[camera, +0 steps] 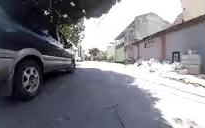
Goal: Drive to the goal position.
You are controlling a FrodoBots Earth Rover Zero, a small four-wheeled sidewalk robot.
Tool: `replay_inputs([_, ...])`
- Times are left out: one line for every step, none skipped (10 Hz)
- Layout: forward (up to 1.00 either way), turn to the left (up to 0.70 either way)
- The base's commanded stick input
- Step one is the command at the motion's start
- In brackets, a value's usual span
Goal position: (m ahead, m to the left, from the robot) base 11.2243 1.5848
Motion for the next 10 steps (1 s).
replay_inputs([1.00, -0.01])
replay_inputs([1.00, -0.01])
replay_inputs([1.00, -0.01])
replay_inputs([1.00, -0.01])
replay_inputs([1.00, -0.01])
replay_inputs([1.00, -0.01])
replay_inputs([1.00, -0.01])
replay_inputs([1.00, -0.01])
replay_inputs([1.00, -0.01])
replay_inputs([1.00, -0.01])
